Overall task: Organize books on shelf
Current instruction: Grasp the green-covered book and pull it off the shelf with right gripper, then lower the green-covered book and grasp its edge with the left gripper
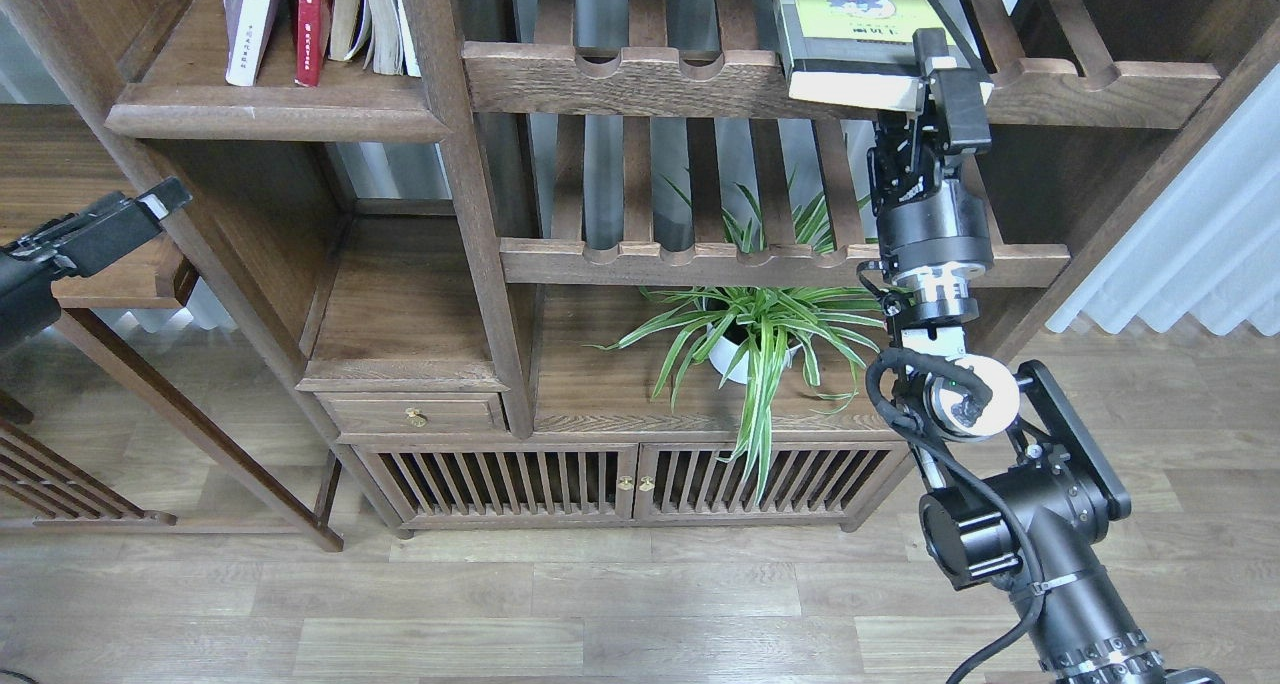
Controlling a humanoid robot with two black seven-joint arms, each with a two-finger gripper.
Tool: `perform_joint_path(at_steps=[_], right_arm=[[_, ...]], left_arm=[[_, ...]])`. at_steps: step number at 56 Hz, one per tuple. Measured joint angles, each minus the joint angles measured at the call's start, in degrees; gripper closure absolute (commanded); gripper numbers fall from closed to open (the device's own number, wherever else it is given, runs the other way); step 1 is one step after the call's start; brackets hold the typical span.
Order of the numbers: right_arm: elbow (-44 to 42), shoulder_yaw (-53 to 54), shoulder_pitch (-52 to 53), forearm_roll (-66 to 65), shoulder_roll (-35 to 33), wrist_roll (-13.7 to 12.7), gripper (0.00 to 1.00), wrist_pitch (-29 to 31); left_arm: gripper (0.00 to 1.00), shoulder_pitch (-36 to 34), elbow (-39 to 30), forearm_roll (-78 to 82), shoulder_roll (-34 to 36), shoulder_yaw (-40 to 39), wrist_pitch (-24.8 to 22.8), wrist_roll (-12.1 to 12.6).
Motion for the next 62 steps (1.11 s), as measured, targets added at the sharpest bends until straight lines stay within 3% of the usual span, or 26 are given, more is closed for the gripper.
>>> perform_joint_path(at_steps=[10, 14, 17, 33, 51, 62], right_arm=[[0.05, -0.7, -1.29, 0.0, 0.0, -0.19, 0.67, 0.3], [0.11, -1.45, -1.69, -0.1, -0.38, -0.46, 0.8, 0.59], [0.19, -2.26, -2.1, -0.2, -1.19, -0.53, 0.97, 1.02], [0.58, -7.99, -4.87, -0.73, -6.07, -0.89, 0.96, 11.53], [1.38, -13.11, -8.95, -0.56, -11.44, -2.68, 0.96, 12.62], [3.18, -15.99, -14.74, -0.53, -11.52, -5.87, 0.96, 12.59]], left_arm=[[0.0, -0.01, 0.0, 0.0, 0.0, -0.02, 0.0, 0.0], [0.0, -0.04, 0.0, 0.0, -0.05, -0.02, 0.0, 0.02], [0.0, -0.07, 0.0, 0.0, -0.07, -0.02, 0.0, 0.05], [0.0, -0.11, 0.17, 0.0, -0.14, 0.17, 0.0, 0.1], [0.0, -0.4, 2.3, -3.04, -6.17, 0.22, 0.0, -0.16], [0.0, 0.15, 2.46, -11.62, -12.58, 3.47, 0.0, 0.06]])
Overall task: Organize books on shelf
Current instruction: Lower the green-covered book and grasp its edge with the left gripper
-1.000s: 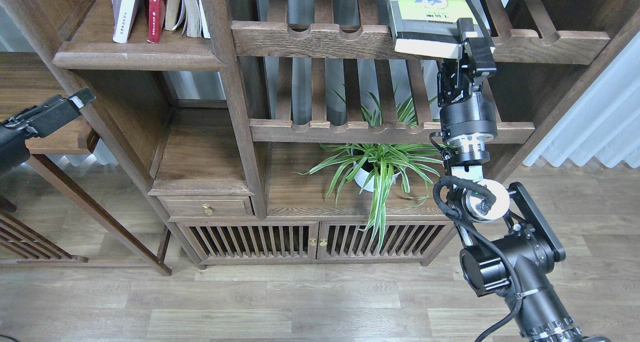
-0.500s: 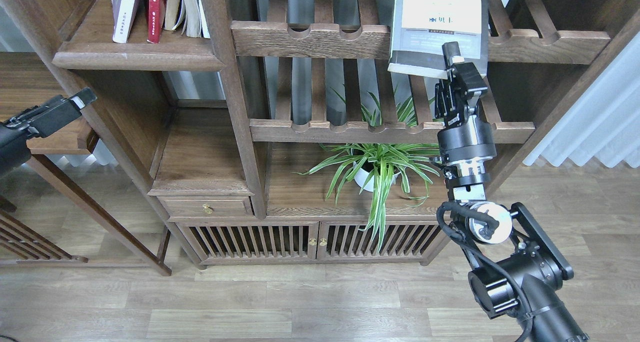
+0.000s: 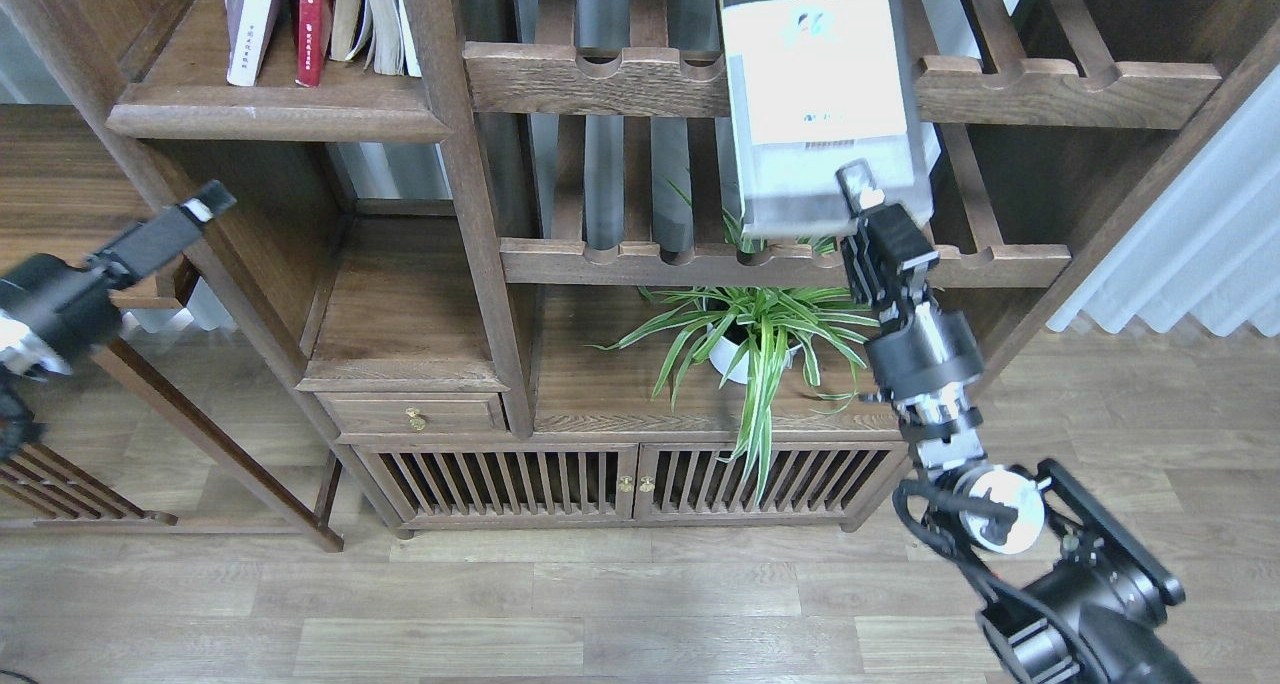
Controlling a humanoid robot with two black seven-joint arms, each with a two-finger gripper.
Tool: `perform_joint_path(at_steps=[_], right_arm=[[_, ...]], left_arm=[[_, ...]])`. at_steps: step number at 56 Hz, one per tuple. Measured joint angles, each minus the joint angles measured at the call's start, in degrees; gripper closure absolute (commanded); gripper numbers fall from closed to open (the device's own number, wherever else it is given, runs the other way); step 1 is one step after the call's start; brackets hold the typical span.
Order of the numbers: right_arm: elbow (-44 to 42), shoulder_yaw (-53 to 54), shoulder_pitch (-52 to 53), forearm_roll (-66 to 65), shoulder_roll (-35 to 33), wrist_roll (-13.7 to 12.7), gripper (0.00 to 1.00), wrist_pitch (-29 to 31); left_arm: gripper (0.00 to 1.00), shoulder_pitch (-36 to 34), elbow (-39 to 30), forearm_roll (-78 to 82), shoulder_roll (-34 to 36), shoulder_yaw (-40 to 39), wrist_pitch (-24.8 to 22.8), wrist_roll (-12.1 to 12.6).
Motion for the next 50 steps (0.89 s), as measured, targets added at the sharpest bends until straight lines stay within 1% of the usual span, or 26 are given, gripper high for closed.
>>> perform_joint_path(at_steps=[9, 12, 15, 16, 18, 24, 40, 50], right_arm=[[0.24, -2.02, -2.67, -0.07, 0.98, -1.27, 0.96, -0.08], [0.26, -2.33, -3.92, -0.08, 2.01, -2.1, 0.96, -0.09], [0.34, -2.52, -4.96, -0.13, 3.08, -3.13, 0.96, -0.09], [0.44, -2.93, -6.17, -0.15, 4.46, -4.59, 0.96, -0.09], [0.44, -3.18, -6.54, -0.17, 4.93, -5.11, 0.96, -0.09], [0.5, -5.86, -8.05, -0.34, 7.09, -7.08, 0.96, -0.09], [0.43, -10.85, -9.13, -0.62, 11.21, -10.06, 0.95, -0.04], [0.2, -12.45, -9.21, -0.66, 11.51, -10.75, 0.95, -0.04]], left_arm=[[0.0, 0.55, -0.02, -5.39, -2.53, 4.03, 0.0, -0.11], [0.0, 0.77, -0.1, -7.79, -3.23, 5.35, 0.0, -0.18], [0.0, 0.96, -0.29, -10.23, -3.63, 6.39, 0.0, -0.21], [0.0, 1.12, -0.68, -13.82, -3.74, 7.66, 0.0, -0.24], [0.0, 1.16, -0.88, -15.2, -3.73, 8.2, 0.0, -0.26], [0.0, 1.23, -2.45, -23.26, -3.37, 13.02, 0.0, -0.24], [0.0, 1.75, -7.23, -37.19, -1.84, 24.85, 0.0, -0.35], [0.0, 1.86, -8.89, -38.95, -1.73, 28.35, 0.0, -0.64]])
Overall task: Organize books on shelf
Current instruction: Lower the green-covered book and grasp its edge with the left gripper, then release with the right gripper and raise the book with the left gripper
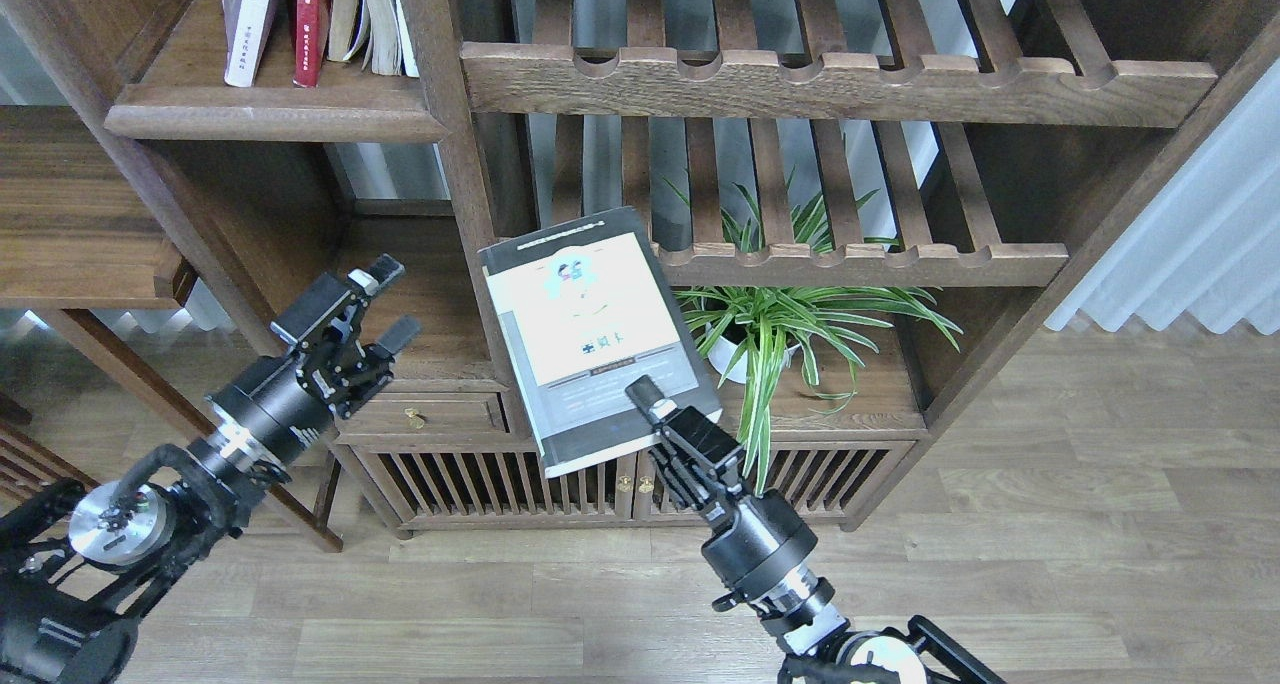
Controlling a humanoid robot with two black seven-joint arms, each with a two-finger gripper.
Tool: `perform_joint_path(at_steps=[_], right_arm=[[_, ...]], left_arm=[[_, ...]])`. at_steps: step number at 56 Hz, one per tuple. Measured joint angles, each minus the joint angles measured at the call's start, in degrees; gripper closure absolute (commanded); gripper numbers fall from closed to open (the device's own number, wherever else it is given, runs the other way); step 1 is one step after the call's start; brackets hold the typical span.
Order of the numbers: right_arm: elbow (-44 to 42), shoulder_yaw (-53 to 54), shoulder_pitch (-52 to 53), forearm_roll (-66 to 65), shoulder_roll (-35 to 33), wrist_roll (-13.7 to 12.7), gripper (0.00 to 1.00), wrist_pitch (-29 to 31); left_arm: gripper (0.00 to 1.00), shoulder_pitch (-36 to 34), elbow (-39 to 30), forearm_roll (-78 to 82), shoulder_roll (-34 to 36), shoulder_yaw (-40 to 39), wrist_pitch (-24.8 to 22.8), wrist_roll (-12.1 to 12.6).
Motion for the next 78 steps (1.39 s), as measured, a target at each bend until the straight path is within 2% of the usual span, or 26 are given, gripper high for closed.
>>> perform_joint_path(at_steps=[12, 16, 17, 25, 30, 33, 35, 37, 38, 39, 40, 42, 51, 54, 55, 57, 58, 59, 60, 62, 67, 78], right_arm=[[-0.27, -1.09, -1.05, -0.93, 0.02, -0.47, 0.95, 0.0], [-0.33, -1.5, -1.82, -1.44, 0.02, -1.1, 0.95, 0.0], [-0.34, -1.66, -2.04, -1.63, 0.02, -1.28, 0.95, 0.0], [-0.38, -2.51, -4.29, -4.52, 0.02, -1.87, 0.95, 0.02], [-0.39, -2.76, -5.23, -5.83, 0.02, -2.07, 0.95, 0.03], [-0.42, -2.76, -5.53, -6.29, 0.02, -2.08, 0.95, 0.02], [-0.44, -2.76, -5.64, -6.45, 0.02, -2.08, 0.95, 0.02], [-0.46, -2.76, -5.73, -6.58, 0.02, -2.08, 0.95, 0.03], [-0.46, -2.76, -5.76, -6.63, 0.02, -2.08, 0.95, 0.02], [-0.46, -2.76, -5.77, -6.65, 0.02, -2.08, 0.95, 0.02], [-0.46, -2.76, -5.78, -6.66, 0.02, -2.08, 0.95, 0.02], [-0.47, -2.76, -5.8, -6.69, 0.02, -2.08, 0.95, 0.02], [-0.47, -2.76, -5.95, -6.72, 0.01, -2.09, 0.93, 0.02], [-0.52, -2.71, -5.98, -6.75, 0.01, -2.09, 0.82, 0.02], [-0.54, -2.67, -5.98, -6.77, 0.01, -2.09, 0.73, 0.02], [-0.59, -2.55, -5.99, -6.82, 0.01, -2.09, 0.61, 0.02], [-0.64, -2.48, -5.99, -6.85, 0.01, -2.1, 0.44, 0.02], [-0.69, -2.44, -5.99, -6.89, 0.01, -2.1, 0.4, 0.02], [-0.74, -2.42, -5.99, -6.93, 0.01, -2.1, 0.27, 0.02], [-0.85, -2.4, -5.99, -7.19, 0.01, -2.12, 0.16, 0.02], [-1.01, -1.97, -6.14, -9.85, 0.01, -2.18, 0.02, 0.02], [-1.16, -1.37, -7.79, -13.35, 0.02, -2.04, 0.01, 0.0]], left_arm=[[0.0, 0.04, -0.69, -0.05, -1.19, 2.66, 0.0, -1.4], [0.03, -0.26, -0.81, 0.0, -1.39, 4.24, 0.0, -1.74], [0.1, -0.38, -0.83, 0.06, -1.39, 4.79, 0.0, -1.81], [0.22, -1.14, -0.75, 1.92, 0.14, 8.16, 0.0, -1.77], [0.38, -1.71, -0.71, 3.18, 1.19, 9.18, 0.0, -1.68], [0.42, -2.07, -0.7, 3.52, 1.65, 9.9, 0.0, -1.64], [0.49, -2.26, -0.69, 3.62, 1.84, 10.28, 0.0, -1.58], [0.64, -2.44, -0.68, 3.68, 2.02, 10.66, 0.0, -1.46], [0.68, -2.49, -0.68, 3.68, 2.06, 10.78, 0.0, -1.43], [0.81, -2.53, -0.68, 3.69, 2.09, 10.87, 0.0, -1.4], [0.87, -2.57, -0.67, 3.7, 2.12, 10.97, 0.0, -1.38], [0.93, -2.58, -0.64, 3.7, 2.14, 11.1, 0.0, -1.34], [0.93, -2.67, -0.28, 3.54, 1.86, 11.93, 0.0, -1.27], [0.94, -2.71, -0.26, 3.54, 1.86, 12.13, 0.0, -1.25], [0.94, -2.71, -0.26, 3.54, 1.87, 12.17, 0.0, -1.24], [0.94, -2.73, -0.26, 3.54, 1.94, 12.21, 0.0, -1.23], [0.94, -2.75, -0.26, 3.54, 2.0, 12.23, 0.0, -1.21], [0.94, -2.75, -0.26, 3.54, 2.03, 12.24, 0.0, -1.19], [0.94, -2.76, -0.26, 3.54, 2.07, 12.26, 0.0, -1.17], [0.94, -2.76, -0.26, 3.54, 2.15, 12.29, 0.0, -1.13], [0.94, -2.76, -0.26, 3.68, 2.29, 12.27, 0.0, -1.0], [0.95, -3.71, -0.17, 3.75, 3.02, 10.79, 0.0, -1.05]])
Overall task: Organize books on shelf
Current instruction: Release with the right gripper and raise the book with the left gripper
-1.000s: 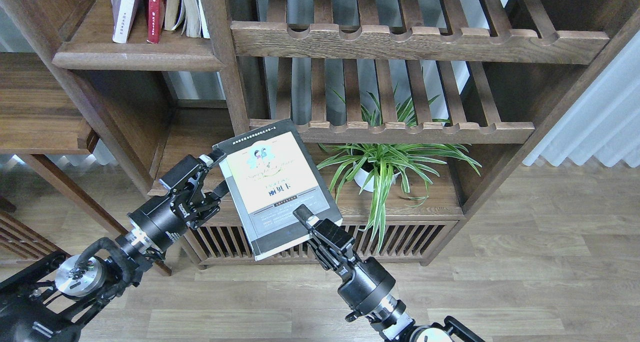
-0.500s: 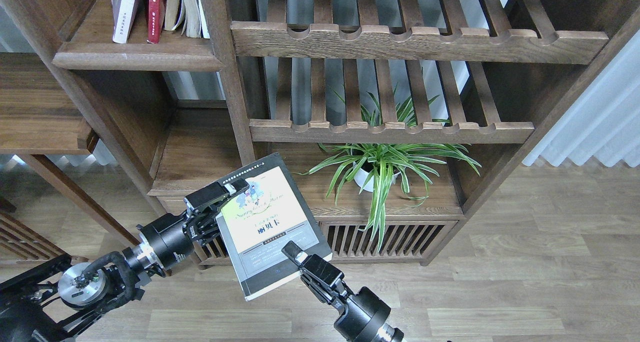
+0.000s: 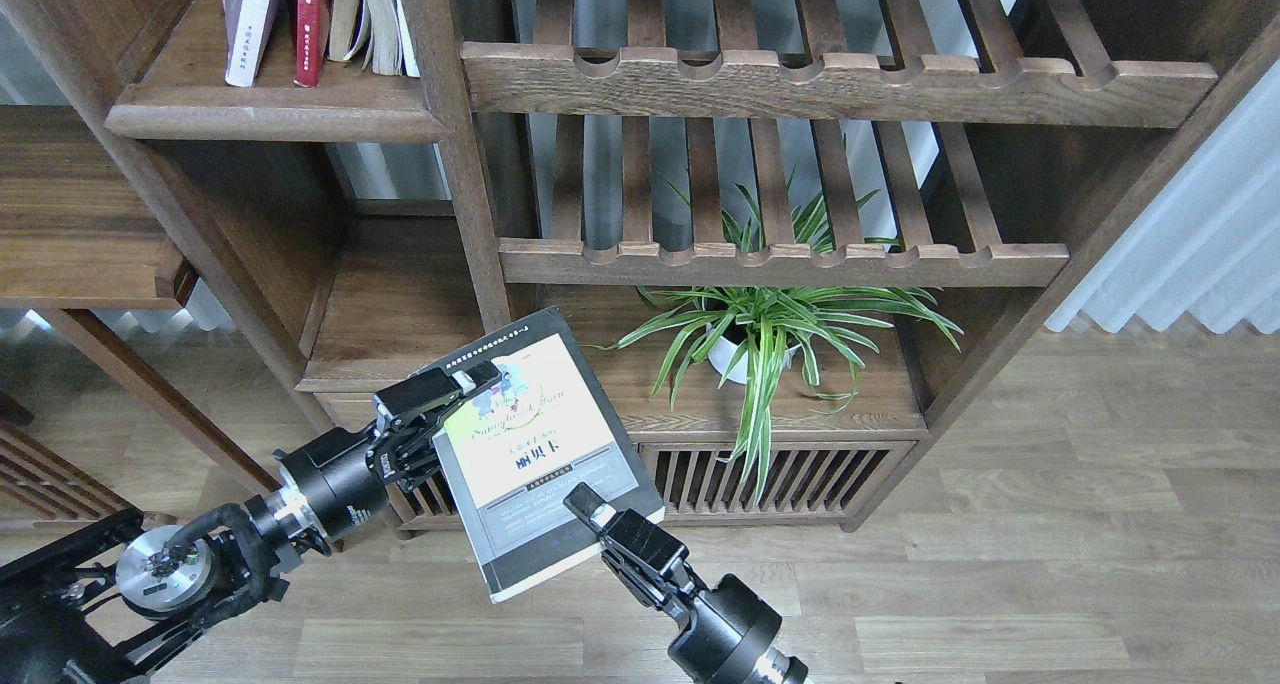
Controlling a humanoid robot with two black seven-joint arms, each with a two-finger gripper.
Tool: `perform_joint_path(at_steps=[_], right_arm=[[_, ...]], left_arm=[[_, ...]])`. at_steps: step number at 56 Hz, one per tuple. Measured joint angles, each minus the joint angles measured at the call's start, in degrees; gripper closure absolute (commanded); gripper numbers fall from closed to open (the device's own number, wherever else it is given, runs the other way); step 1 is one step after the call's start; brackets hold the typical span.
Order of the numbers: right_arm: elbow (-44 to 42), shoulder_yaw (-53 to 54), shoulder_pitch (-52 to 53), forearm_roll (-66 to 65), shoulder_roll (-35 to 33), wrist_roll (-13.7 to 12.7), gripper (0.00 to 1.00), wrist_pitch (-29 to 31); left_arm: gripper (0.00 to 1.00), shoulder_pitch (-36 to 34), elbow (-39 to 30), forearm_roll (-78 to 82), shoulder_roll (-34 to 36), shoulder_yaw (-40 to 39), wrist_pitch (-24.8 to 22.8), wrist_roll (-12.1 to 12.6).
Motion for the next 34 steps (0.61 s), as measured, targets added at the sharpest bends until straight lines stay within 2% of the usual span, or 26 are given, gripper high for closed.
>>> perform_joint_path(at_steps=[10, 21, 28, 34], right_arm=[[-0.45, 3.71, 0.27, -0.05, 0.0, 0.18, 0.01, 0.0], [-1.76, 6.33, 0.24, 0.03, 0.0, 0.23, 0.01, 0.0], [-1.99, 6.52, 0.07, 0.04, -0.01, 0.23, 0.01, 0.0], [-2.08, 6.59, 0.13, 0.04, 0.0, 0.23, 0.01, 0.0]], left_arm=[[0.94, -0.7, -0.84, 1.24, 7.53, -2.92, 0.0, -0.2], [0.94, -2.06, -8.22, 1.99, 19.16, -9.2, 0.0, -0.88], [0.93, -7.25, -8.9, 1.99, 25.63, -11.23, 0.0, -2.23], [0.93, -14.7, -8.94, 1.98, 31.43, -11.57, 0.0, -4.08]])
